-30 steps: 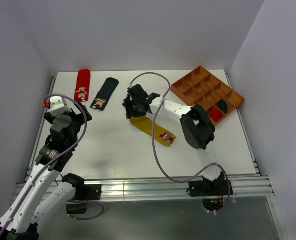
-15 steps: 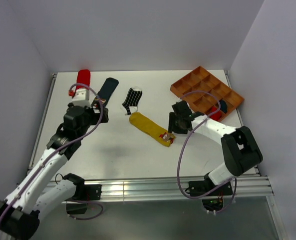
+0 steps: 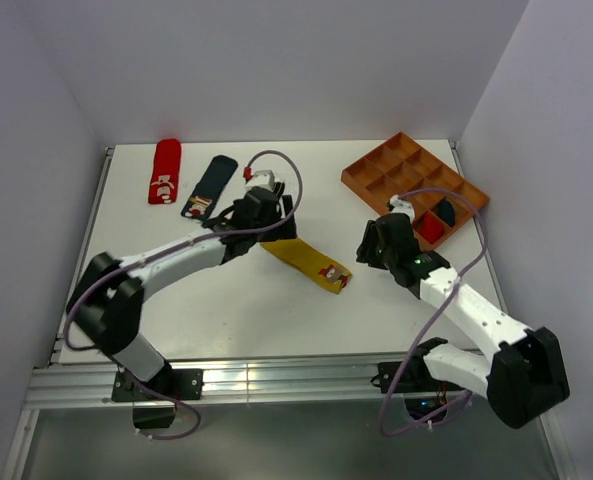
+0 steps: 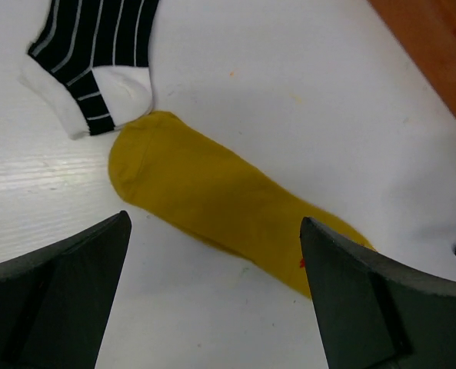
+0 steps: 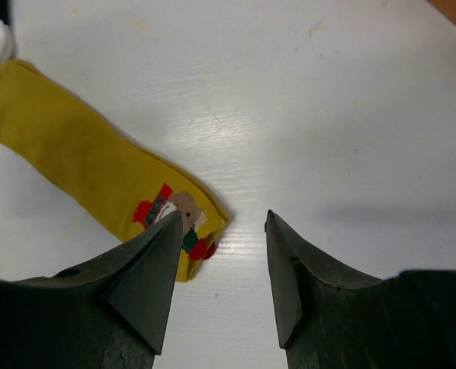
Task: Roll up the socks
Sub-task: Move the sock to the center of the board.
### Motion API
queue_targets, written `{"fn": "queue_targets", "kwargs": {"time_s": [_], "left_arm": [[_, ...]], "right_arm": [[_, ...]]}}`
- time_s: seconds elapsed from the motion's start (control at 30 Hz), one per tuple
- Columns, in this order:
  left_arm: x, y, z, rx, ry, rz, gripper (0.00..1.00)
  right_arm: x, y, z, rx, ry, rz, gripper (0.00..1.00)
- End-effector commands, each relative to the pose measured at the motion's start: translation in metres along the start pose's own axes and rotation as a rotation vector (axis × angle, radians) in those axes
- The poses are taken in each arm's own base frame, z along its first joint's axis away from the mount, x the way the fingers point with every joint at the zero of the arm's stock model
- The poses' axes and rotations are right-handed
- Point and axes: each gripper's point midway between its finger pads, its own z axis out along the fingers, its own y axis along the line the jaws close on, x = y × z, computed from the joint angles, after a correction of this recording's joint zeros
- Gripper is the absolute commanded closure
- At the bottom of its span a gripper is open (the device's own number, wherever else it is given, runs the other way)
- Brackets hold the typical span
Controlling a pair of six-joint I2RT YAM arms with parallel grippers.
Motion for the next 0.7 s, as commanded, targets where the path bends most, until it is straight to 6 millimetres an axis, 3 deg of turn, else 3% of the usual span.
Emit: {"fn": "queue_targets", "kwargs": {"time_s": [0.0,0.07,0.2,0.23,0.3,0.43,0.53,0.67], "left_arm": [[-0.009,-0.025,0.030,-0.012,-0.021,-0.126,0.02],[0.013,-0.024,0.054,-0.045,0.029,-0.123,0.02],[0.029,-0.023,0.086,-0.085,0.050,-0.108,0.02],[0.041,-0.019,0.097,-0.109,0.073,-0.090,0.02],[0.045,-0.019,0.107,-0.119,0.084,-0.066,0.02],[0.072,-0.016,0.132,-0.114,0.145,-0.005,0.02],[0.082,-0.026,0.147,-0.045,0.156,0.080,0.02],[0.093,-0.066,0.157,0.189,0.154,0.297,0.00]], "right_arm": [[-0.013,-0.012,-0.010,0.025,-0.102,0.006,0.45],[-0.016,-0.011,-0.018,0.002,-0.130,0.019,0.45],[-0.009,-0.007,-0.022,-0.053,-0.140,0.044,0.45],[-0.002,-0.004,-0.022,-0.082,-0.122,0.037,0.45],[0.002,0.001,-0.022,-0.120,-0.119,0.030,0.45],[0.017,0.008,-0.021,-0.190,-0.087,0.008,0.46],[0.019,0.008,-0.020,-0.200,-0.087,-0.003,0.46],[0.020,0.009,-0.020,-0.220,-0.098,-0.021,0.46]]}}
